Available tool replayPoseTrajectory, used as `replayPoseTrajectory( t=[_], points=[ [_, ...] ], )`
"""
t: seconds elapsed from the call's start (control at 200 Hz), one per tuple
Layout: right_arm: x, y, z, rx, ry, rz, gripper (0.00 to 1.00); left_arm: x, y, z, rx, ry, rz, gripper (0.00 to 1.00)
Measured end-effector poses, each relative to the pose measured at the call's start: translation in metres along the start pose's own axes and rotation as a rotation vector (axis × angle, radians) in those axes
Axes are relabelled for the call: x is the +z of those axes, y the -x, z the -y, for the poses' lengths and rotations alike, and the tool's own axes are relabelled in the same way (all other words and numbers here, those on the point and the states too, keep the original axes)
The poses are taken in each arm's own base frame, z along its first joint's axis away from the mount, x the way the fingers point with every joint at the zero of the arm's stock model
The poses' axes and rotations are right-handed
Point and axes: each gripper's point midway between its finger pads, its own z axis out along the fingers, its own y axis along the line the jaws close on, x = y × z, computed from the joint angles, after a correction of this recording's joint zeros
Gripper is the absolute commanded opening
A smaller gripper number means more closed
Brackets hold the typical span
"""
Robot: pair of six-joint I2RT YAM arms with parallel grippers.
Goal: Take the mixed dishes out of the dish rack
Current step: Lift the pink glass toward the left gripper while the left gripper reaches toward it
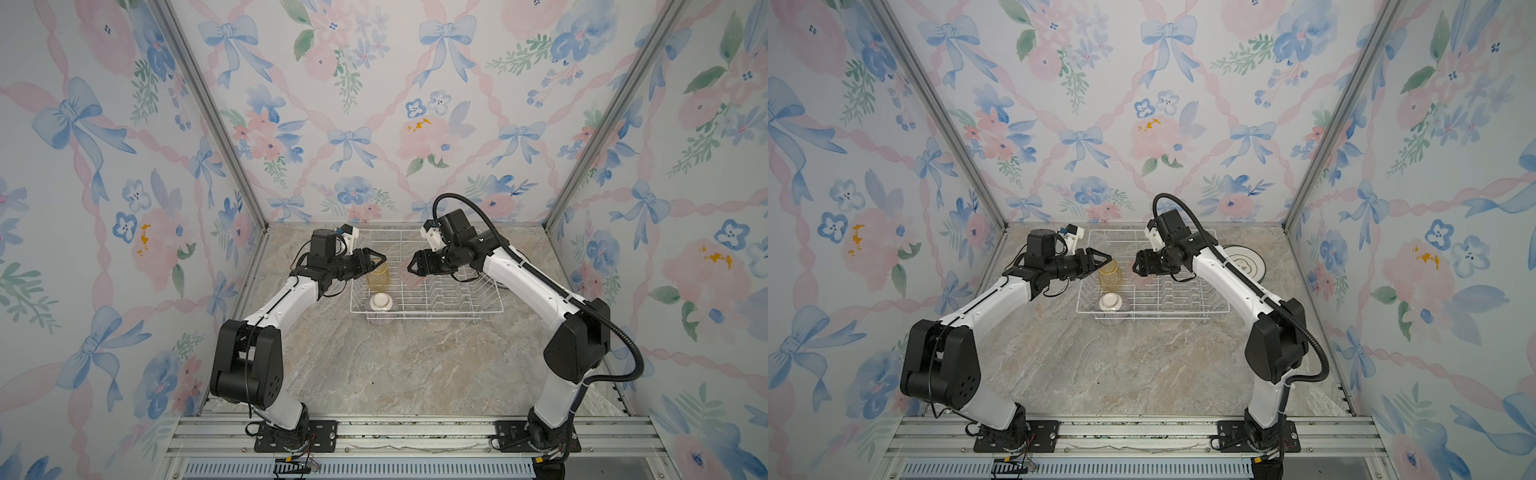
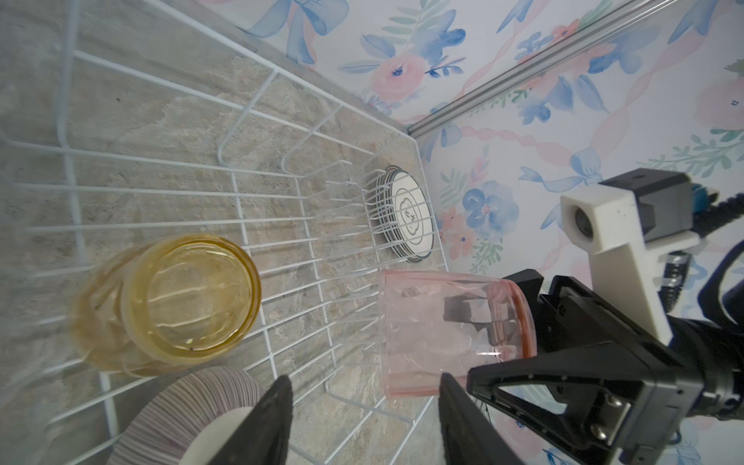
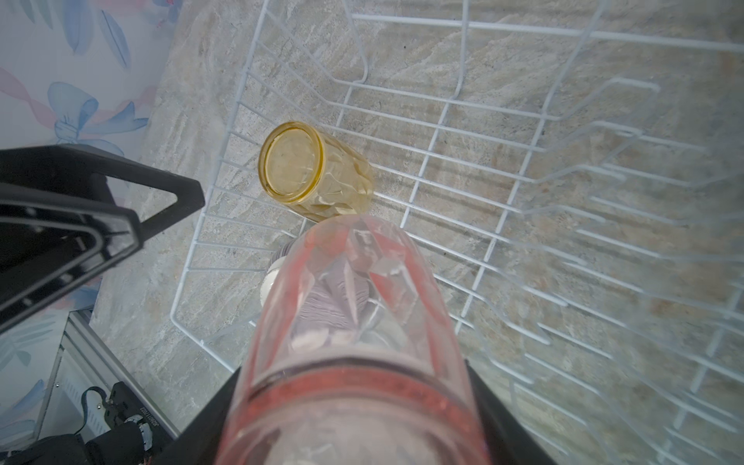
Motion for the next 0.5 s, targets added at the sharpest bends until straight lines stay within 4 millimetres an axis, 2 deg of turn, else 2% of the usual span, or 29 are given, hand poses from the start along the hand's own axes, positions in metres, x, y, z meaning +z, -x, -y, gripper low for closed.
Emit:
replayPoseTrajectory(
  t=[0.205,0.5],
  points=[
    [-0.009,0.014,-0.01,0.047,0.099,0.062,0.39,0.005,0.007,0.022,-0.034,-0.153,0.0,0.54],
    [-0.011,0.028,-0.014,0.151,0.231,0.118,0.38,0.003,0.012,0.041,-0.05,-0.267,0.012,0.53]
  ],
)
